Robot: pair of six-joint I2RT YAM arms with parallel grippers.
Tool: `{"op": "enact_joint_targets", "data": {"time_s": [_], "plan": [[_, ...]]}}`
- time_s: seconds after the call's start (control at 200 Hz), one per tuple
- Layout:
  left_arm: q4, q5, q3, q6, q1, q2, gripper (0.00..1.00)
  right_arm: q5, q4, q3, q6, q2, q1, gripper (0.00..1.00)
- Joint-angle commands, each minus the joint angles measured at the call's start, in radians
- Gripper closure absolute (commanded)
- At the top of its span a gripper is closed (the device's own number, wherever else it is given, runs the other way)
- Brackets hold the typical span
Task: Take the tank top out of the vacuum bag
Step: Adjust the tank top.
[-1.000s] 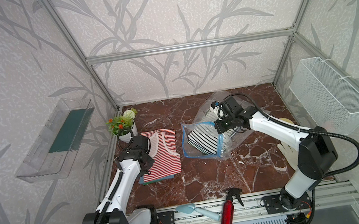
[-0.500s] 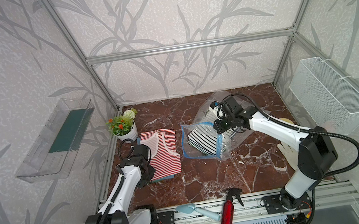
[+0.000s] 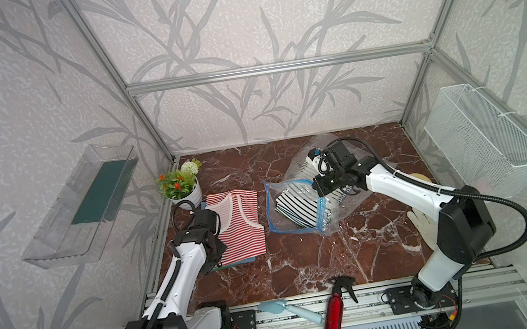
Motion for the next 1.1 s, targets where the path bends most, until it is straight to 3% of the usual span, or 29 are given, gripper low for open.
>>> {"op": "enact_joint_targets", "data": {"time_s": [0.0,0.035,0.135,0.245,0.715,0.815,0.954,1.094], "plan": [[-0.030,-0.051,0.016,0.013,0.004,-0.025,1.00,-0.015,0.004,0.001,-0.003,0.009,0.005,1.00],[-0.025,-0.067,0.007,0.007,0.004,-0.023,1.00,-0.016,0.004,0.002,-0.002,0.009,0.005,1.00],[-0.008,-0.068,-0.019,-0.004,0.004,-0.018,0.80,-0.016,0.003,-0.001,-0.005,0.008,0.004,1.00],[0.026,-0.047,-0.038,0.002,0.004,-0.006,0.72,-0.014,0.005,-0.002,-0.005,0.005,0.004,1.00],[0.085,-0.004,-0.034,0.039,0.004,0.175,0.69,-0.018,0.011,-0.009,-0.007,0.006,0.004,1.00],[0.089,-0.008,-0.038,0.034,0.005,0.187,0.73,-0.019,0.009,-0.011,-0.005,0.003,0.005,1.00],[0.070,-0.027,-0.031,0.033,0.005,0.162,0.91,-0.015,0.010,-0.016,-0.005,-0.005,0.005,1.00],[0.053,-0.032,-0.019,0.040,0.004,0.145,1.00,-0.021,0.014,-0.015,-0.002,-0.005,0.004,1.00]]}}
